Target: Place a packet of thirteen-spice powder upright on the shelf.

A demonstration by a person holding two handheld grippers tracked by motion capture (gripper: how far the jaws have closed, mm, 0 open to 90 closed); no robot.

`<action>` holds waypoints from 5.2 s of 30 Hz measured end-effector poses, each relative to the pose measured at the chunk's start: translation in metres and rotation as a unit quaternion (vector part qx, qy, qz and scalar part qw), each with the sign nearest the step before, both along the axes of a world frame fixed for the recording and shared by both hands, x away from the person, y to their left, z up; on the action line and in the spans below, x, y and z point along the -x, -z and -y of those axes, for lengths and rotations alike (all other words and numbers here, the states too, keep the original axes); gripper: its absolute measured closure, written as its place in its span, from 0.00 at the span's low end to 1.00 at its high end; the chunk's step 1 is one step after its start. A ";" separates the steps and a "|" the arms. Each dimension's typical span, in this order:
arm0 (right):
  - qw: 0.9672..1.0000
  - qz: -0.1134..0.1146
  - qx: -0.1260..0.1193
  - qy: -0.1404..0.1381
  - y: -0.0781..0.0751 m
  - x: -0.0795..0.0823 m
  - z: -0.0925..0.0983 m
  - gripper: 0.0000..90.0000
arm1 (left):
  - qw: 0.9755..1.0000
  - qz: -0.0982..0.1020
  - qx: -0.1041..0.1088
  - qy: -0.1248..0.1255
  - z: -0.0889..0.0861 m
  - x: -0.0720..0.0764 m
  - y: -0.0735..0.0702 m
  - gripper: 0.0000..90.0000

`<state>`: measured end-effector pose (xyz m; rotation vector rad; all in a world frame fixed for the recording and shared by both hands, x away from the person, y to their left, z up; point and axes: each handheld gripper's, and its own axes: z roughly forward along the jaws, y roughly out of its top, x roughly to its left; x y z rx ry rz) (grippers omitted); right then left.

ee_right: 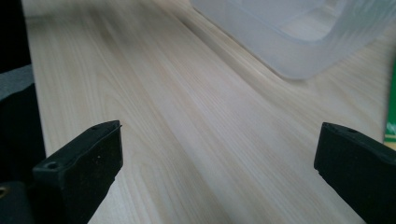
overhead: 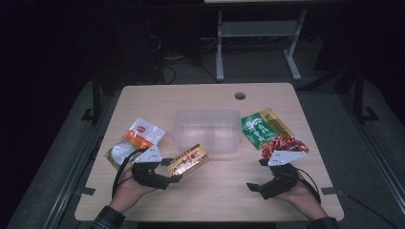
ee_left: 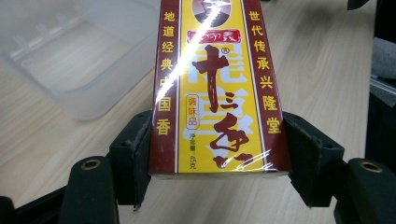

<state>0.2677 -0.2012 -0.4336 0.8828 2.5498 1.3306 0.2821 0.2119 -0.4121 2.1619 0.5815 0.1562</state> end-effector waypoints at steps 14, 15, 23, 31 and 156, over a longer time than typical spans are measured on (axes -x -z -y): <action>0.996 0.016 -0.045 -0.073 -0.017 -0.013 -0.020 0.01 | 0.999 0.016 0.025 0.037 0.011 0.011 -0.009 0.36; 0.996 0.016 -0.047 -0.076 -0.019 -0.014 -0.022 0.01 | 0.999 0.017 0.026 0.041 0.012 0.012 -0.010 0.36; 0.988 0.029 -0.074 -0.129 -0.034 -0.023 -0.034 0.04 | 0.997 0.018 0.033 0.070 0.016 0.015 -0.009 0.36; 0.981 0.018 -0.084 -0.173 -0.039 -0.031 -0.050 0.04 | 0.994 0.020 0.035 0.097 0.017 0.016 -0.008 0.36; 0.972 0.095 -0.077 -0.200 -0.077 -0.055 -0.102 0.34 | 0.997 -0.019 -0.037 0.072 0.016 0.018 0.037 0.20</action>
